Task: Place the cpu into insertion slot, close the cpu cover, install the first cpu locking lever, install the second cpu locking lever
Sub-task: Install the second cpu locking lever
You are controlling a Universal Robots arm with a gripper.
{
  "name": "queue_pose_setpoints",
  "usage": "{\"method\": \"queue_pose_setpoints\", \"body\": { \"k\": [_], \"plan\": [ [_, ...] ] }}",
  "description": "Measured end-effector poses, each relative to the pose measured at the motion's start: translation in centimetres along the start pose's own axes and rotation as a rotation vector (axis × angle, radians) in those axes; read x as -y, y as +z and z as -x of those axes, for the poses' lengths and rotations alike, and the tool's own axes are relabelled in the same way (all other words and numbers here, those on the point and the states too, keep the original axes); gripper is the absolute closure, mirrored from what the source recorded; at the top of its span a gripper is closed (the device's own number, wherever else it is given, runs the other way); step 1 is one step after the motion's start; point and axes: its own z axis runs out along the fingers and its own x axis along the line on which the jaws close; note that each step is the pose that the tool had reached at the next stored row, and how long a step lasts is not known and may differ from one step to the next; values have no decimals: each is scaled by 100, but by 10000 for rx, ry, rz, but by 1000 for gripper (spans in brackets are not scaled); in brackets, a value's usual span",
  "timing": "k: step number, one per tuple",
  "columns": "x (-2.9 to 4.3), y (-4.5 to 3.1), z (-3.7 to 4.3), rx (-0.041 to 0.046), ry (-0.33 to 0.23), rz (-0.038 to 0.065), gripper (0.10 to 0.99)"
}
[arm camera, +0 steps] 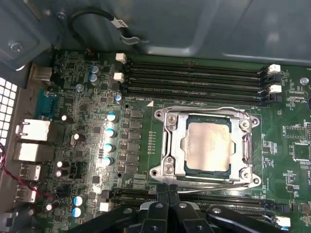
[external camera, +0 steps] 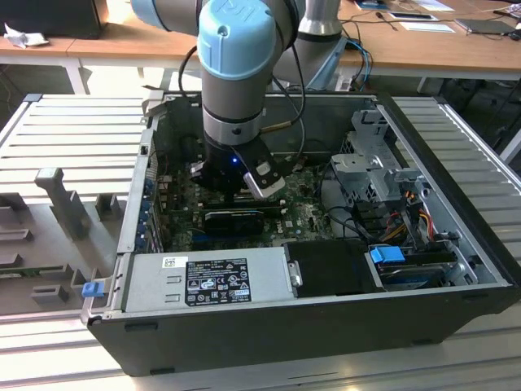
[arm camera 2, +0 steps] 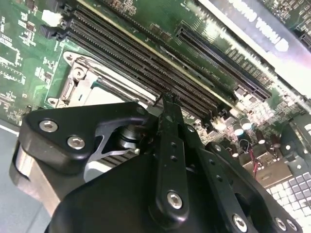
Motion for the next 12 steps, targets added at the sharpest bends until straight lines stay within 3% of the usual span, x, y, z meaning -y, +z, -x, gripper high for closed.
{"method": "queue_pose_setpoints", "body": {
  "k": [1, 2, 12],
  "plan": [
    [28, -2, -16, 15, -2, 206, 980],
    [38, -1, -34, 21, -3, 304, 980],
    [72, 99, -62, 52, -9, 730, 980]
  ]
}}
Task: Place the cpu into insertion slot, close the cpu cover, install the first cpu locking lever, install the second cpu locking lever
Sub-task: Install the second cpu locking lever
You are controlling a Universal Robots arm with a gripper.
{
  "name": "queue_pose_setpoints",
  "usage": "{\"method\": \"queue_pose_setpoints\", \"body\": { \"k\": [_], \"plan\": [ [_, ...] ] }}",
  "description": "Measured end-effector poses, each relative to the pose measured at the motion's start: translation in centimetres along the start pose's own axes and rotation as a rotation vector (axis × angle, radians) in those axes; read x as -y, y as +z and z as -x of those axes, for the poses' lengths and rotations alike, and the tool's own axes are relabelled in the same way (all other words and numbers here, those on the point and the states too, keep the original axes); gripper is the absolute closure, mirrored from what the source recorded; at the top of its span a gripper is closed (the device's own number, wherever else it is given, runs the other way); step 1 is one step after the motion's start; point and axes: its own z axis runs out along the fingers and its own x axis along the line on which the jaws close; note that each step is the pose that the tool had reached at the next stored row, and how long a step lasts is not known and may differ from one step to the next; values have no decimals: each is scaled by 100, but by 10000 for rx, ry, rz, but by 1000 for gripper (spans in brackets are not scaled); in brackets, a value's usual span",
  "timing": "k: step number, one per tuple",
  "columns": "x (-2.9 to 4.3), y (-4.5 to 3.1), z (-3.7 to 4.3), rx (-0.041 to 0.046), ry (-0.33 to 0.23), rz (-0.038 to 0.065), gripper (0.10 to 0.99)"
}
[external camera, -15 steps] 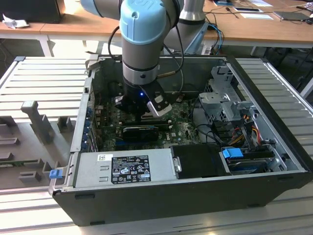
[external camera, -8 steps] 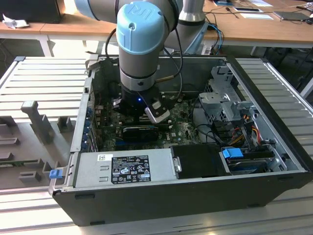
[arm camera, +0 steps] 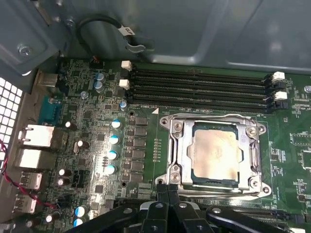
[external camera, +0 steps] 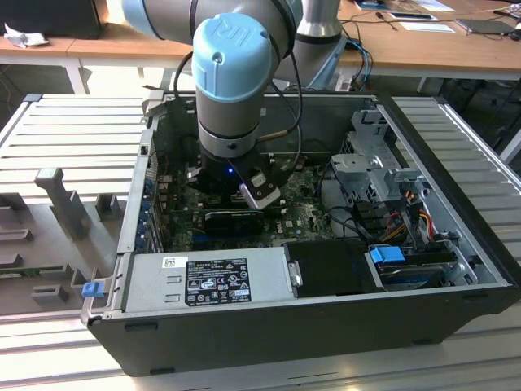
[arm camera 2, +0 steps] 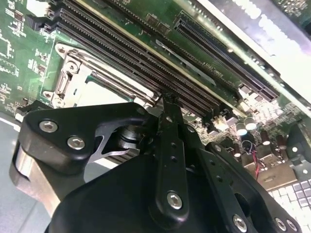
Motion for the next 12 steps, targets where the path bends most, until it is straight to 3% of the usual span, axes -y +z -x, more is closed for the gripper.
{"method": "queue_pose_setpoints", "body": {
  "k": [4, 7, 8, 12],
  "plan": [
    [11, 55, -17, 25, -4, 304, 980],
    [10, 59, -57, 26, -5, 363, 980],
    [2, 36, -60, 33, -6, 411, 980],
    [-26, -60, -68, 31, -6, 422, 980]
  ]
}}
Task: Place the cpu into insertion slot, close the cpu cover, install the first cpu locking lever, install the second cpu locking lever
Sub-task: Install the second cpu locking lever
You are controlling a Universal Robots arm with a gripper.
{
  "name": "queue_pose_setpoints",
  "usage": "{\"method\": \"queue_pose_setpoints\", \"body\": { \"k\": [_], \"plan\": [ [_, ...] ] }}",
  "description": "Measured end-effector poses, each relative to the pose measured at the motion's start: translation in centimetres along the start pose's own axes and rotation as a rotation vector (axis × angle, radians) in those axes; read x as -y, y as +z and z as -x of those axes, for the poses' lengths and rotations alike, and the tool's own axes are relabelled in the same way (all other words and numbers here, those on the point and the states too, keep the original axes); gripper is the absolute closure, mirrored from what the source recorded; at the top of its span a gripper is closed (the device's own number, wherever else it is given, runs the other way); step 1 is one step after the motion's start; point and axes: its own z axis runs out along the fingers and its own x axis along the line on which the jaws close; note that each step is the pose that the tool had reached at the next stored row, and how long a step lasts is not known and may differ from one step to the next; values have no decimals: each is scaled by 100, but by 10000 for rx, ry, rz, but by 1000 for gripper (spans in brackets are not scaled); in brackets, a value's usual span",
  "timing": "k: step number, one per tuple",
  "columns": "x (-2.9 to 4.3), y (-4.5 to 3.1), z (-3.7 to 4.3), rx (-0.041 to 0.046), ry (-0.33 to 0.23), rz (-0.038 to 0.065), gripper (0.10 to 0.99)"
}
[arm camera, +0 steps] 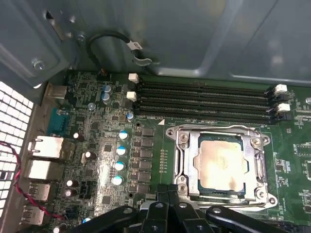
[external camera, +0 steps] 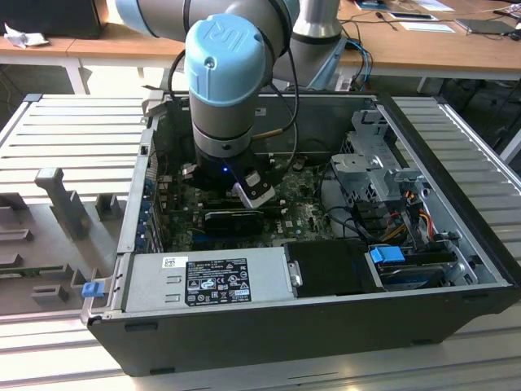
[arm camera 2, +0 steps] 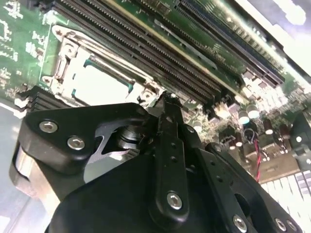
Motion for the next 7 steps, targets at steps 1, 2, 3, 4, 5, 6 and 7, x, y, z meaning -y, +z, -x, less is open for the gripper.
{"method": "queue_pose_setpoints", "body": {
  "k": [1, 2, 3, 4, 5, 6, 7],
  "plan": [
    [-9, -28, 0, 1, 0, 0, 980],
    [-23, -68, 1, 0, 0, -1, 980],
    [-28, -85, 1, -1, 0, -1, 980],
    [-34, -101, 1, 1, 0, 0, 980],
    [-38, -113, 1, 0, 0, -1, 980],
    [-39, -115, 1, 0, 0, 0, 980],
    [-39, -115, 1, 1, 0, 1, 980]
  ]
}}
